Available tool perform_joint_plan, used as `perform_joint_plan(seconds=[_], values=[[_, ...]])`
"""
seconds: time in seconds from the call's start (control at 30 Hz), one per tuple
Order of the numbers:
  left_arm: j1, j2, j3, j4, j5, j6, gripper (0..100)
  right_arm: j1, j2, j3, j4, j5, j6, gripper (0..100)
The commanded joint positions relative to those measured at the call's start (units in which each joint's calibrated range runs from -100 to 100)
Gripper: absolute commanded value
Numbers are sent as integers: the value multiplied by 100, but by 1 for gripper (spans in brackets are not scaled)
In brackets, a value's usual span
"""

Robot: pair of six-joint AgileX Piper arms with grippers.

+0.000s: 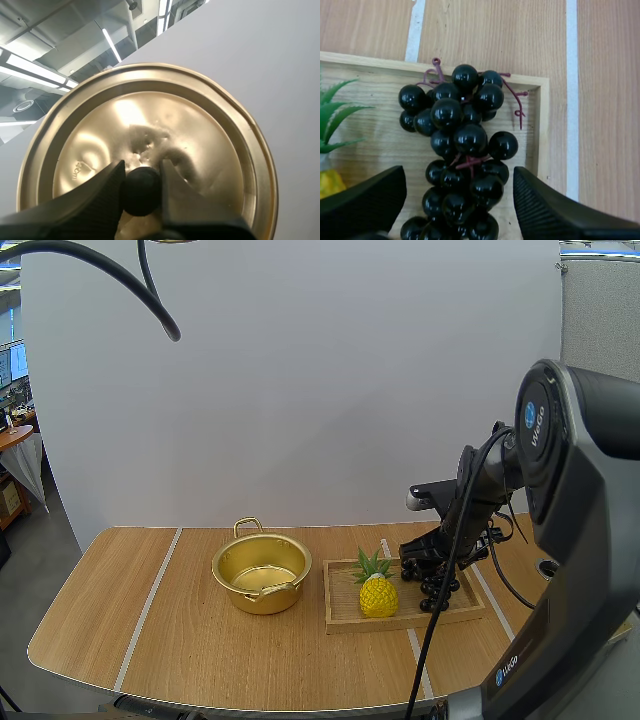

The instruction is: Open the pot, put the grape inside, and close it

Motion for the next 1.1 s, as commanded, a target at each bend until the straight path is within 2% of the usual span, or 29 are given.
perform_joint_plan(seconds=[0.0, 0.33, 0.67, 0.7, 0.73, 0.8, 0.83, 0.87, 1.07], values=[[-21, -37, -52, 11, -167, -54, 0, -26, 204, -28, 49, -374, -76, 100], [-21, -37, -52, 11, -167, -54, 0, -26, 757, -28, 377, -807, -281, 100], [-21, -37, -52, 11, -167, -54, 0, -26, 973, -28, 389, -932, -290, 100], [-21, -37, -52, 11, -167, -54, 0, -26, 973, -28, 401, -932, -290, 93], [-21, -37, -52, 11, -167, -54, 0, -26, 973, -28, 419, -906, -290, 78], [-21, -37, -52, 11, -167, -54, 0, -26, 973, -28, 419, -850, -290, 41], [-21, -37, -52, 11, -167, -54, 0, -26, 973, -28, 428, -837, -290, 15], [-21, -37, -52, 11, -167, -54, 0, -26, 961, -28, 428, -837, -290, 0], [-21, -37, -52, 11, -167, -54, 0, -26, 934, -28, 428, -917, -290, 0]])
